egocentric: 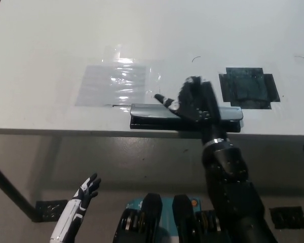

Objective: The paper pin puncher is placed at the center of the table and close to the robot and the robot uses its right fist to press on the paper pin puncher

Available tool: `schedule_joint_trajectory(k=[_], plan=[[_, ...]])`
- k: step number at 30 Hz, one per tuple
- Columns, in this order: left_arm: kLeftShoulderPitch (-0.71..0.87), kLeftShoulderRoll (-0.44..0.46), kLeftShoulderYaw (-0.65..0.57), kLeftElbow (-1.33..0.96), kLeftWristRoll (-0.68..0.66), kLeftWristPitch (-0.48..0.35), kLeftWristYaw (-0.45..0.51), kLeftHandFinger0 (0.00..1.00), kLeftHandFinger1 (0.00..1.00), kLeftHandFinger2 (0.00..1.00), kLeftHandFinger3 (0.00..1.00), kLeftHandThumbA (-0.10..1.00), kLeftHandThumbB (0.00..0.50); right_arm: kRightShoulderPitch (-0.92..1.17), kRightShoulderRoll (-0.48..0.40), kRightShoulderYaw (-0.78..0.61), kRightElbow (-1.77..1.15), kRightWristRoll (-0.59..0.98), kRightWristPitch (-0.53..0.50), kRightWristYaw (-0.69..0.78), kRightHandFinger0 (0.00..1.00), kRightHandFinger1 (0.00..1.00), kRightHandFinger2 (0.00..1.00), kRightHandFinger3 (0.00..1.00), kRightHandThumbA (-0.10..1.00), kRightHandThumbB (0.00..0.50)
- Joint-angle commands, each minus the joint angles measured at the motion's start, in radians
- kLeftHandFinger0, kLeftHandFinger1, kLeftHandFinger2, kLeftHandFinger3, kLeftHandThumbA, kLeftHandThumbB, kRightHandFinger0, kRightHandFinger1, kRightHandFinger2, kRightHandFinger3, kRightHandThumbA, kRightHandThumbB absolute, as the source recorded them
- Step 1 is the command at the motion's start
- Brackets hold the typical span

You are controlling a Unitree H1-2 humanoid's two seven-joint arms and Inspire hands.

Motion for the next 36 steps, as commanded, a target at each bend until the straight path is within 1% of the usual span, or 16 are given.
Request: schedule_joint_trajectory(k=[1,3,6,7,12,15,18,24,26,27,28,29,30,31,33,36], plan=[[-0.057,0.019,0.003,-0.054,-0.002,-0.012,-0.019,1.00,1.00,1.00,1.00,1.00,0.260,0.029,-0.085,0.039,-0.910,0.140,0.437,0.021,0.00,0.00,0.00,0.00,1.00,0.193],[-0.065,0.023,0.004,-0.051,0.000,-0.016,-0.019,1.00,1.00,1.00,1.00,1.00,0.259,0.061,-0.099,0.042,-0.995,0.155,0.469,0.013,0.00,0.00,0.00,0.00,1.00,0.204],[-0.076,0.026,0.006,-0.052,-0.003,-0.010,-0.021,1.00,1.00,1.00,1.00,1.00,0.266,0.111,-0.138,0.052,-1.081,0.145,0.472,0.031,0.00,0.00,0.00,0.00,1.00,0.175],[-0.078,0.028,0.004,-0.056,0.002,-0.002,-0.022,1.00,1.00,1.00,1.00,1.00,0.277,0.175,-0.175,0.055,-1.154,0.153,0.478,0.044,0.00,0.00,0.00,0.00,1.00,0.198],[-0.091,0.032,0.007,-0.045,-0.007,-0.013,-0.026,1.00,1.00,1.00,1.00,1.00,0.255,0.313,-0.203,0.059,-1.242,0.128,0.502,0.041,0.00,0.00,0.00,0.00,1.00,0.241],[-0.097,0.027,0.009,-0.045,-0.007,-0.003,-0.021,1.00,1.00,1.00,1.00,1.00,0.253,0.440,-0.226,0.069,-1.183,0.122,0.389,0.080,0.00,0.00,0.00,0.00,1.00,0.136],[-0.096,0.024,0.008,-0.045,-0.006,-0.002,-0.019,1.00,1.00,1.00,1.00,1.00,0.265,0.553,-0.212,0.068,-1.087,0.078,0.319,0.078,0.00,0.00,0.00,0.00,1.00,0.133],[-0.099,0.021,0.009,-0.035,-0.009,-0.009,-0.017,1.00,1.00,1.00,1.00,1.00,0.258,0.666,-0.204,0.073,-0.897,0.005,0.223,0.062,0.00,0.00,0.00,0.00,1.00,0.055],[-0.099,0.021,0.009,-0.036,-0.005,-0.006,-0.017,1.00,1.00,1.00,1.00,1.00,0.252,0.688,-0.201,0.072,-0.869,0.016,0.240,0.049,0.00,0.00,0.00,0.02,1.00,0.069],[-0.101,0.022,0.009,-0.036,-0.006,-0.006,-0.018,1.00,1.00,1.00,1.00,1.00,0.250,0.699,-0.198,0.069,-0.840,0.019,0.242,0.042,0.16,0.08,0.06,0.12,1.00,0.079],[-0.103,0.022,0.009,-0.035,-0.009,-0.009,-0.019,1.00,1.00,1.00,1.00,1.00,0.239,0.701,-0.202,0.070,-0.821,0.031,0.232,0.051,0.28,0.20,0.23,0.30,1.00,0.086],[-0.104,0.021,0.010,-0.032,-0.012,-0.013,-0.019,1.00,1.00,1.00,1.00,1.00,0.238,0.703,-0.206,0.071,-0.802,0.050,0.218,0.065,0.30,0.21,0.23,0.31,1.00,0.087],[-0.105,0.021,0.011,-0.024,-0.011,-0.019,-0.017,1.00,1.00,1.00,1.00,1.00,0.232,0.716,-0.213,0.080,-0.772,0.008,0.210,0.064,0.76,0.81,0.97,0.87,1.00,0.140],[-0.105,0.022,0.011,-0.024,-0.011,-0.020,-0.017,1.00,1.00,1.00,1.00,1.00,0.233,0.719,-0.214,0.084,-0.761,-0.003,0.204,0.067,0.97,1.00,1.00,1.00,1.00,0.193],[-0.108,0.021,0.010,-0.023,-0.011,-0.020,-0.017,1.00,1.00,1.00,1.00,1.00,0.236,0.726,-0.228,0.102,-0.730,-0.032,0.182,0.081,1.00,1.00,1.00,1.00,1.00,0.223],[-0.110,0.020,0.009,-0.021,-0.013,-0.020,-0.019,1.00,1.00,1.00,1.00,1.00,0.237,0.726,-0.233,0.118,-0.665,0.024,0.165,0.123,1.00,1.00,1.00,1.00,1.00,0.230]])
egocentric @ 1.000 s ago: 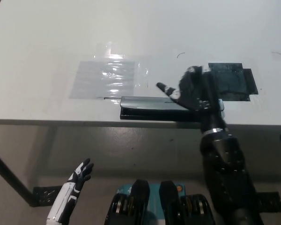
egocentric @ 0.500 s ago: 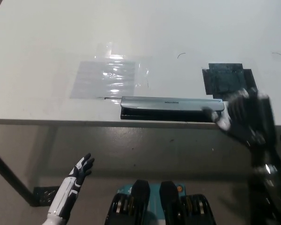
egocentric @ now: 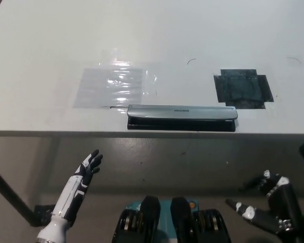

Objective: The paper pin puncher is placed at the center of the table and close to the robot and the robot uses its right fist to press on the paper pin puncher

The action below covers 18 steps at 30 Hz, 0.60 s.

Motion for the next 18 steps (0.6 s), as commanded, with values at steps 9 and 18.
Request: schedule_joint_trajectory(k=[9,18], plan=[[-0.024,0.014,0.003,-0.024,-0.020,-0.024,-0.021,1.00,1.00,1.00,1.00,1.00,0.252,-0.038,0.016,0.035,0.109,0.004,-0.101,0.062,1.00,1.00,1.00,1.00,1.00,0.216],[-0.031,0.020,0.006,-0.022,-0.019,-0.028,-0.022,1.00,1.00,1.00,1.00,1.00,0.238,-0.058,0.022,0.025,0.136,0.015,-0.118,0.070,1.00,1.00,1.00,1.00,1.00,0.209]])
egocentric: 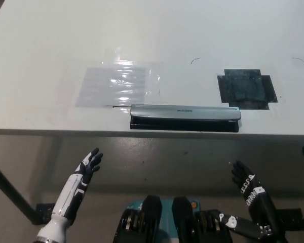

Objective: The paper pin puncher is placed at the center of the table and close to the robot and the robot uses its right fist to press on the paper pin puncher

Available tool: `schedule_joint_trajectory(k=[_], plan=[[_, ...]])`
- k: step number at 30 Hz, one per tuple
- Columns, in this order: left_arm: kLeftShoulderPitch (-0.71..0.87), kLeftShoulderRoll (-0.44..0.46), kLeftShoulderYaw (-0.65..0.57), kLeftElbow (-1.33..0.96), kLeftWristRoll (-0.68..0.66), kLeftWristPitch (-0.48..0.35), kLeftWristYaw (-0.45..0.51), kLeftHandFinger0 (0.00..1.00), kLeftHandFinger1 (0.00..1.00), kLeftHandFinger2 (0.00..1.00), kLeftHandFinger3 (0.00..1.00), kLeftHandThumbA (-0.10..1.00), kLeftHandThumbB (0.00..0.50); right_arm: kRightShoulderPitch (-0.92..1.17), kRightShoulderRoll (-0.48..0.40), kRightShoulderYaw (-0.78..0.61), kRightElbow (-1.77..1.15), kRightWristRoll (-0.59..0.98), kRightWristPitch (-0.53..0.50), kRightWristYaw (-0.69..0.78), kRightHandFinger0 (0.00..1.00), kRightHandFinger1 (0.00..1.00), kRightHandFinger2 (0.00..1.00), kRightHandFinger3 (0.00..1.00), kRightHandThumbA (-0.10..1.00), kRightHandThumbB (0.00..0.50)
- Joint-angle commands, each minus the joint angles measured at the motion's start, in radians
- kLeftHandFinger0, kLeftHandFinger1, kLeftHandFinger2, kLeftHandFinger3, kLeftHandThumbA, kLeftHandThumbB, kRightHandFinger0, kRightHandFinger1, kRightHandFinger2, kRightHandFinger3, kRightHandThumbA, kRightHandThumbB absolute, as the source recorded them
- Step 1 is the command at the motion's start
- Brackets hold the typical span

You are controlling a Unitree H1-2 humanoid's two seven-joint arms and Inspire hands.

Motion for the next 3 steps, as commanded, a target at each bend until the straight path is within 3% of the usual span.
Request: schedule_joint_trajectory(k=[1,3], plan=[[-0.024,0.021,0.005,-0.023,-0.015,-0.027,-0.022,1.00,1.00,1.00,1.00,1.00,0.241,-0.025,0.001,-0.004,-0.006,0.012,-0.055,0.022,1.00,1.00,1.00,1.00,1.00,0.219],[-0.022,0.021,0.005,-0.023,-0.016,-0.027,-0.022,1.00,1.00,1.00,1.00,1.00,0.241,-0.025,0.002,-0.004,-0.008,0.010,-0.055,0.021,1.00,1.00,1.00,1.00,1.00,0.217]])
